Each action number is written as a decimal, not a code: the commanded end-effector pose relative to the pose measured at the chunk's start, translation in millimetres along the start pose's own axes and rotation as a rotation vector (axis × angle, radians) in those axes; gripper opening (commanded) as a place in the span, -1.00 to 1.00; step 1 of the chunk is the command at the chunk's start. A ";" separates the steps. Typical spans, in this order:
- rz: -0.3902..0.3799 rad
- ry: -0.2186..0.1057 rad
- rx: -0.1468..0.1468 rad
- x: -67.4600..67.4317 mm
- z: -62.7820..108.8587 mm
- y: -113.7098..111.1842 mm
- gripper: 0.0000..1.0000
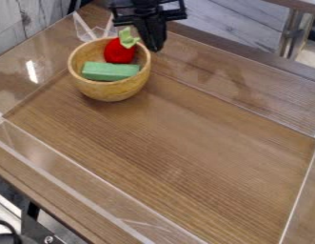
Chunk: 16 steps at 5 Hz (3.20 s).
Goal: Move the red fruit to the right
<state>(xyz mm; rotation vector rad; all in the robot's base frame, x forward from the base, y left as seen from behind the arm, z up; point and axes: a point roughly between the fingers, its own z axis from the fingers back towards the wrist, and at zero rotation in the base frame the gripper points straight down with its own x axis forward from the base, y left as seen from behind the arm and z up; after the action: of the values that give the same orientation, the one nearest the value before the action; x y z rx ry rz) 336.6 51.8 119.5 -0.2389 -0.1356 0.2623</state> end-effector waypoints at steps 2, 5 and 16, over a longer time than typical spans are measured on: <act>-0.173 -0.065 -0.010 -7.3 15.9 -54.0 -1.00; -0.137 -0.059 0.054 -3.6 -9.7 -10.4 1.00; -0.189 -0.174 0.061 25.6 22.7 75.0 -1.00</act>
<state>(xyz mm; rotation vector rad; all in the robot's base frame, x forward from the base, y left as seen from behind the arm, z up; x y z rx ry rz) 336.2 127.9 95.7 -0.1786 -0.2385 0.1071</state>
